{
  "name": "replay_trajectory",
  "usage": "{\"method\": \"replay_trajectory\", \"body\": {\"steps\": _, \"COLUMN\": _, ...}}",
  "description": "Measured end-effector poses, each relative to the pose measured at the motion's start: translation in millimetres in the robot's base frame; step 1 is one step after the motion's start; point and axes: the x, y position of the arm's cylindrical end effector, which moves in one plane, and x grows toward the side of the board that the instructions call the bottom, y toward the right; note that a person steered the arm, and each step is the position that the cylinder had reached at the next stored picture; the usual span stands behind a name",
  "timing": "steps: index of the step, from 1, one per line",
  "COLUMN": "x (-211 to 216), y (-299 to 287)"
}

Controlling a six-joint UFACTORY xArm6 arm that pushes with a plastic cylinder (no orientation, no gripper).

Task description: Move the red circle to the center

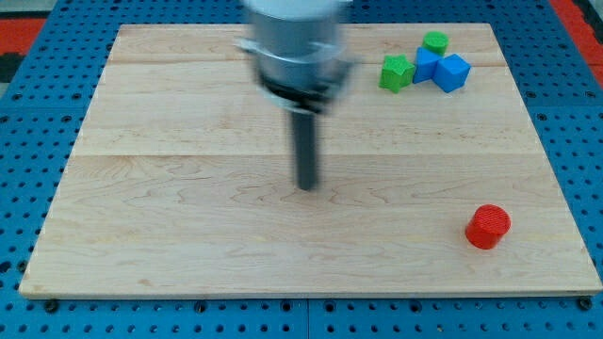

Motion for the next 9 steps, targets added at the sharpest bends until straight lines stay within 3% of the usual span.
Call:
{"method": "replay_trajectory", "body": {"steps": 1, "x": 17.0, "y": 138.7}}
{"method": "replay_trajectory", "body": {"steps": 2, "x": -2.3, "y": 234.3}}
{"method": "replay_trajectory", "body": {"steps": 3, "x": 68.4, "y": 250.6}}
{"method": "replay_trajectory", "body": {"steps": 4, "x": 89.2, "y": 191.6}}
{"method": "replay_trajectory", "body": {"steps": 5, "x": 31.7, "y": 130.9}}
{"method": "replay_trajectory", "body": {"steps": 6, "x": 20.5, "y": 106.8}}
{"method": "replay_trajectory", "body": {"steps": 7, "x": 65.4, "y": 151.9}}
{"method": "replay_trajectory", "body": {"steps": 8, "x": 77.8, "y": 100.9}}
{"method": "replay_trajectory", "body": {"steps": 9, "x": 41.8, "y": 57.8}}
